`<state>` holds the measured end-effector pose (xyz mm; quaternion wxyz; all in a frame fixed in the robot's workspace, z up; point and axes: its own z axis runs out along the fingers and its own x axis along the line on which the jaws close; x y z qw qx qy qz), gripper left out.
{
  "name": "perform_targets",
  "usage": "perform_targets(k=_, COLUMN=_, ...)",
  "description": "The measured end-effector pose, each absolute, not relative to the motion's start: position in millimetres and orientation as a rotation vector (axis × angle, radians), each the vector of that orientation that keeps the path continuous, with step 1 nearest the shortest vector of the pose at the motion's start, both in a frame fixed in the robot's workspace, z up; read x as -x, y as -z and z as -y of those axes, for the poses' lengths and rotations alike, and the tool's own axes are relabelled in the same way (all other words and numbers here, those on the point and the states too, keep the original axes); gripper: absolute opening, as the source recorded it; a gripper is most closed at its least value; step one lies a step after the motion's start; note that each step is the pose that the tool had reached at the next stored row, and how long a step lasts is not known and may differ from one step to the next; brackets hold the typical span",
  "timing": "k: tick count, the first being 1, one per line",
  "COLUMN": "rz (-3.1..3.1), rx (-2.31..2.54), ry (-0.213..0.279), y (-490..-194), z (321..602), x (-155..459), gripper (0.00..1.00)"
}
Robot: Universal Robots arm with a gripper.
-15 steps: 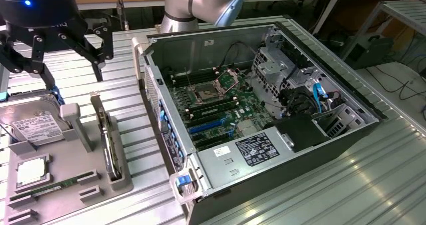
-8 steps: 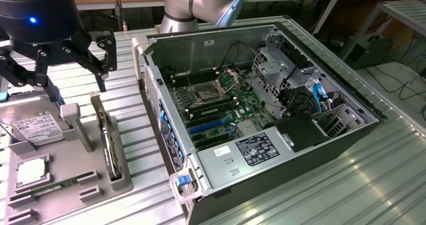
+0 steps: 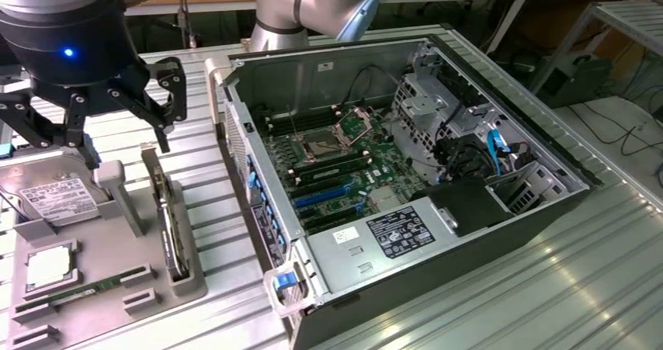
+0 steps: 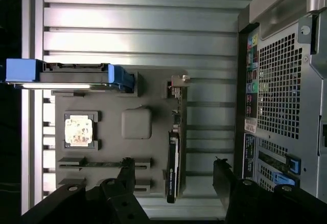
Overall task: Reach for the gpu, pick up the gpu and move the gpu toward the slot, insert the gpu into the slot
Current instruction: 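Pick up the gpu and move the gpu toward the slot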
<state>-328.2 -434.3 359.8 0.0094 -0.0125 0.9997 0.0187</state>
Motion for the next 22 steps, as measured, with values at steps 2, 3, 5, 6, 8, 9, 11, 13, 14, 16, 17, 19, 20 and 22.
perform_targets(k=2, rz=-3.122, rx=0.039, ry=-0.059, y=-355, z=434, x=328, gripper=0.72)
perform_targets(k=3, rz=-3.122, rx=0.039, ry=-0.059, y=-353, z=435, x=328, gripper=0.72)
perform_targets(k=5, rz=-3.122, rx=0.04, ry=-0.059, y=-350, z=435, x=328, gripper=0.72)
perform_targets(k=6, rz=-3.122, rx=0.04, ry=-0.059, y=-349, z=436, x=328, gripper=0.72)
perform_targets(k=8, rz=-3.125, rx=0.04, ry=-0.058, y=-347, z=437, x=326, gripper=0.72)
perform_targets(k=9, rz=-3.127, rx=0.04, ry=-0.059, y=-347, z=437, x=326, gripper=0.72)
perform_targets(k=11, rz=-3.131, rx=0.039, ry=-0.059, y=-345, z=437, x=325, gripper=0.72)
perform_targets(k=13, rz=-3.137, rx=0.039, ry=-0.059, y=-343, z=438, x=325, gripper=0.72)
perform_targets(k=14, rz=-3.138, rx=0.039, ry=-0.059, y=-341, z=438, x=325, gripper=0.72)
perform_targets(k=16, rz=-3.138, rx=0.039, ry=-0.058, y=-337, z=438, x=325, gripper=0.72)
perform_targets(k=17, rz=-3.138, rx=0.039, ry=-0.056, y=-336, z=438, x=325, gripper=0.72)
perform_targets(k=19, rz=-3.137, rx=0.04, ry=-0.051, y=-334, z=438, x=325, gripper=0.72)
perform_targets(k=20, rz=-3.135, rx=0.04, ry=-0.05, y=-333, z=438, x=325, gripper=0.72)
perform_targets(k=22, rz=-3.129, rx=0.039, ry=-0.046, y=-332, z=438, x=325, gripper=0.72)
